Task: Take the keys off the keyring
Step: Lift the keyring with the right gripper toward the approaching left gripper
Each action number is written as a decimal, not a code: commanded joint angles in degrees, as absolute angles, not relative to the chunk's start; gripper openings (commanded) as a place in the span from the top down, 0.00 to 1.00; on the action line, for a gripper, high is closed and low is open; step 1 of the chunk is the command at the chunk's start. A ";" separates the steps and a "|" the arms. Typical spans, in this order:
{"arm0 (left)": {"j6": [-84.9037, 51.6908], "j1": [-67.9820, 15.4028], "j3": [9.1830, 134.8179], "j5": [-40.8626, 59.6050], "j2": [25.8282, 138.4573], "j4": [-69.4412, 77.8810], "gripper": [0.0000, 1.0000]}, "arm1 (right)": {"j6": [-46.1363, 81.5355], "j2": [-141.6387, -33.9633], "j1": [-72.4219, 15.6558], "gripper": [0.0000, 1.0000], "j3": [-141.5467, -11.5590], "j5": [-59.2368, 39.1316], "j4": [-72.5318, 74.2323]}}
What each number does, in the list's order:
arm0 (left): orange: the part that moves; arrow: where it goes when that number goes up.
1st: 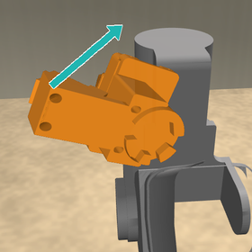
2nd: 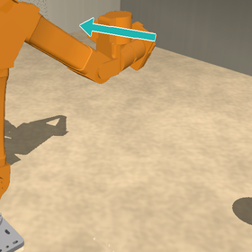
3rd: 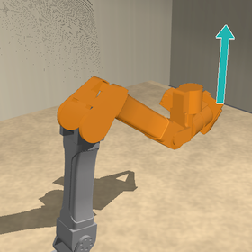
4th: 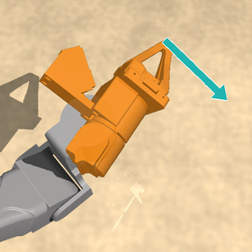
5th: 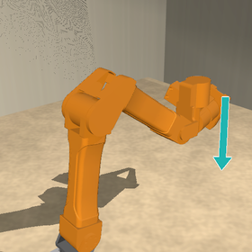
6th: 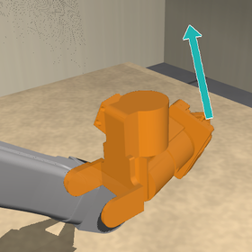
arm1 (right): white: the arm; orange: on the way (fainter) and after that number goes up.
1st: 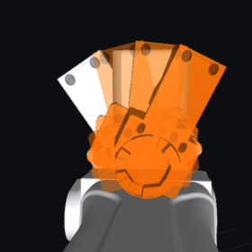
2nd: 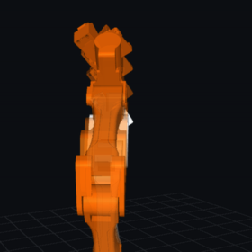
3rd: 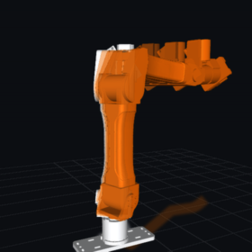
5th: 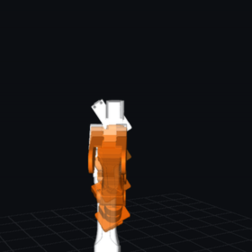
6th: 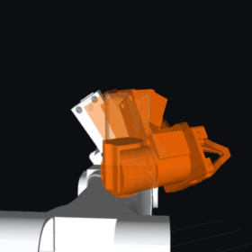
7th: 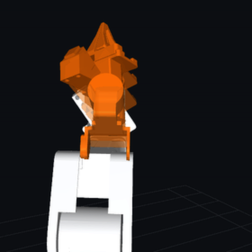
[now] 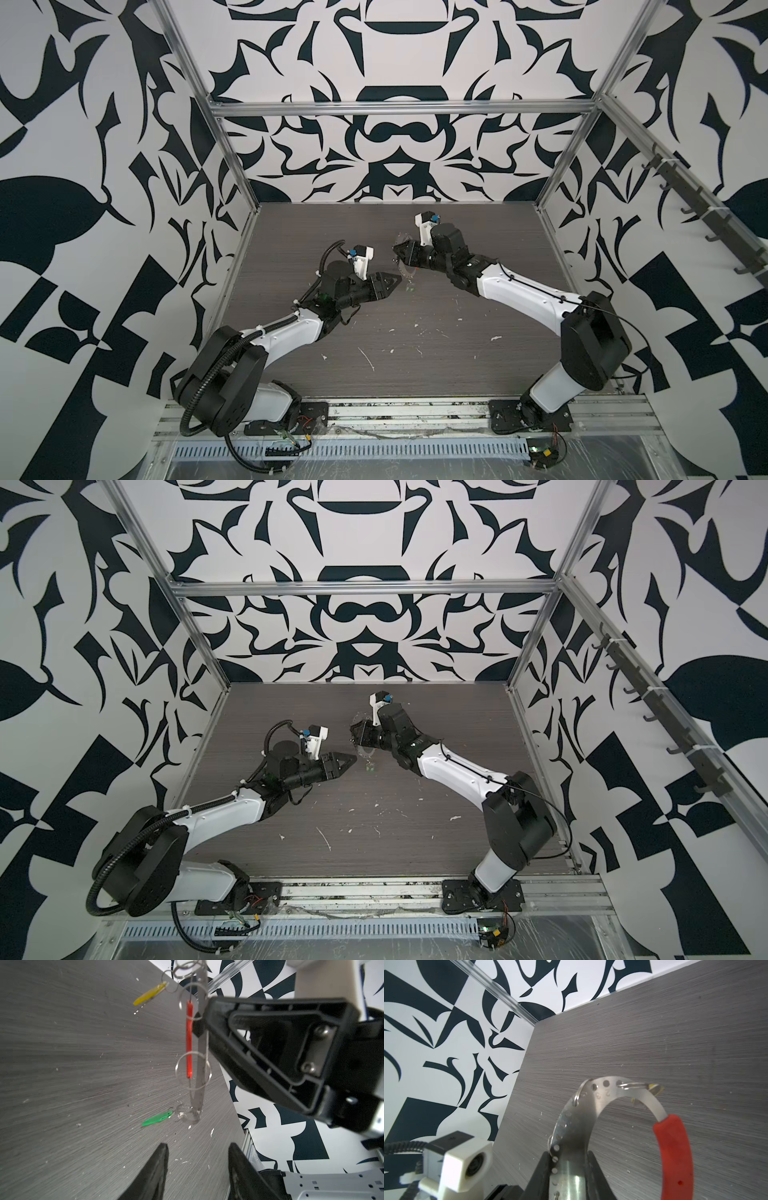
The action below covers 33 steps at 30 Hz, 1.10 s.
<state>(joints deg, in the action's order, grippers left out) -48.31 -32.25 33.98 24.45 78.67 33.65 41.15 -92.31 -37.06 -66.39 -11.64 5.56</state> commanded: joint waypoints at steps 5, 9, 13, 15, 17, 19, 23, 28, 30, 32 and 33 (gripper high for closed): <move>-46.25 -32.21 35.28 21.23 76.08 35.88 0.57 | 42.96 -89.66 -38.80 0.83 -68.66 -11.51 9.46; -45.66 -32.26 35.69 20.27 75.93 34.14 0.66 | 43.24 -89.16 -39.53 0.83 -68.51 -11.47 10.00; -45.66 -32.26 35.37 19.29 75.42 34.21 0.74 | 43.62 -88.75 -40.42 0.83 -68.46 -11.35 10.20; -45.53 -32.26 35.39 19.33 75.21 34.33 0.77 | 43.77 -88.60 -41.04 0.83 -68.38 -11.25 10.28; -45.53 -32.26 35.36 19.04 74.84 34.17 0.82 | 43.84 -88.52 -41.46 0.83 -68.46 -11.19 10.28; -45.37 -32.26 35.42 18.69 74.41 33.57 0.89 | 43.77 -88.56 -41.91 0.83 -68.47 -11.16 10.40; -45.26 -32.26 35.49 18.08 73.50 32.88 0.99 | 44.02 -88.25 -42.57 0.84 -68.49 -11.27 10.44; -46.09 -32.26 35.57 17.84 73.48 32.34 1.00 | 44.56 -88.09 -42.93 0.79 -68.45 -12.62 11.25; -46.94 -32.26 35.58 17.50 71.57 31.92 1.00 | 44.43 -87.72 -42.89 0.70 -68.38 -13.00 11.34; -47.70 -32.34 35.42 16.89 71.15 31.21 1.00 | 43.52 -86.74 -42.91 0.64 -67.89 -13.01 11.97; -48.18 -32.34 35.45 16.48 70.98 30.50 1.00 | 43.08 -86.10 -42.85 0.62 -67.54 -13.01 12.49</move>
